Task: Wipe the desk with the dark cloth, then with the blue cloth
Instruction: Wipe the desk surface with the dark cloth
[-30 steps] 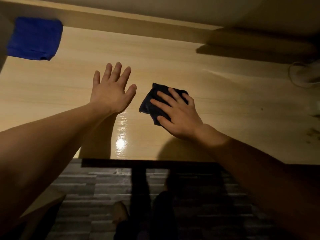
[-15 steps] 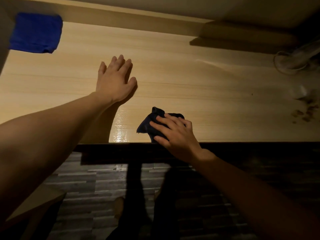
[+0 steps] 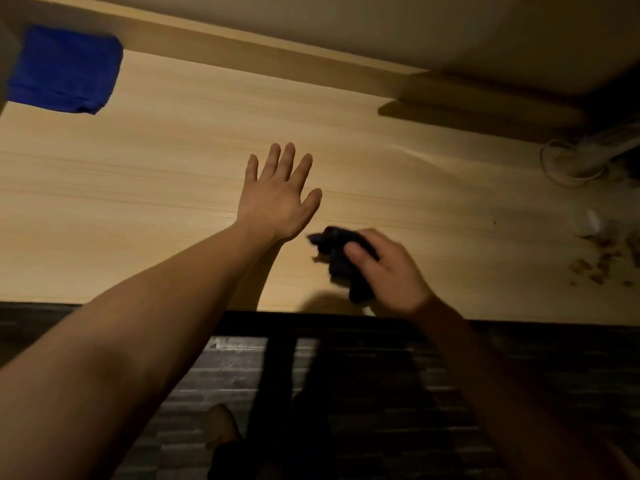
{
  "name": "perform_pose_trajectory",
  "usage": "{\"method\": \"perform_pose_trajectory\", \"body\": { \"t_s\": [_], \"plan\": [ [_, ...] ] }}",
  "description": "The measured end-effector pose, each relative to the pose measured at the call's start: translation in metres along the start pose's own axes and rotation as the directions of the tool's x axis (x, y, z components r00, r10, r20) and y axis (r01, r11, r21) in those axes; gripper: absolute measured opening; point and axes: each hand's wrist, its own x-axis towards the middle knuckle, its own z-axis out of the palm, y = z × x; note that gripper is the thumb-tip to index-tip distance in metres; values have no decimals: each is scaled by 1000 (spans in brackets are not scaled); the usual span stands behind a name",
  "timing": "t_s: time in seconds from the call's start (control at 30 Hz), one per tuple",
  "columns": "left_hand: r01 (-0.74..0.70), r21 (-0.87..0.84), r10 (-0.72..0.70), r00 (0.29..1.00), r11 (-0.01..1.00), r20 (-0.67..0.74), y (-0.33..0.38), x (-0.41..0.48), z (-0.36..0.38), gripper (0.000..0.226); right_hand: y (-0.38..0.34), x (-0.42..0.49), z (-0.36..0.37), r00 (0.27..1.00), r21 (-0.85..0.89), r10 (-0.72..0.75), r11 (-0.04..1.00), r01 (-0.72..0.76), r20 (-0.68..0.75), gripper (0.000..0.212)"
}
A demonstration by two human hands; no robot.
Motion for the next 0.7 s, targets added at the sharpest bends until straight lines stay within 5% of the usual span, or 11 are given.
{"method": "perform_pose_trajectory", "body": {
  "t_s": [0.1,0.17,0.27,0.4,0.53,0.7],
  "plan": [
    [9,15,-9,1000,1000,-1,1,1,1,76,-20,50,-38,991,146,105,985,-92,-87,18],
    [22,12,-22,1000,1000,-6,2,0,1,75,-18,101,-65,983,-184,-61,982,28,-174,18],
    [40,6,-40,999,999,-18,4,1,1,74,-10,175,-98,941,-544,-278,828,134,-192,32],
    [54,31,-54,998,998,-18,5,2,1,72,-8,245,-122,956,-744,-281,655,132,-78,42],
    [68,39,-67,998,997,-19,6,4,2,72,8,273,-129,985,-860,-126,482,168,122,53],
    [77,53,-76,997,996,-11,8,5,2,71,26,271,-129,980,-885,-137,426,188,142,56]
  ]
}}
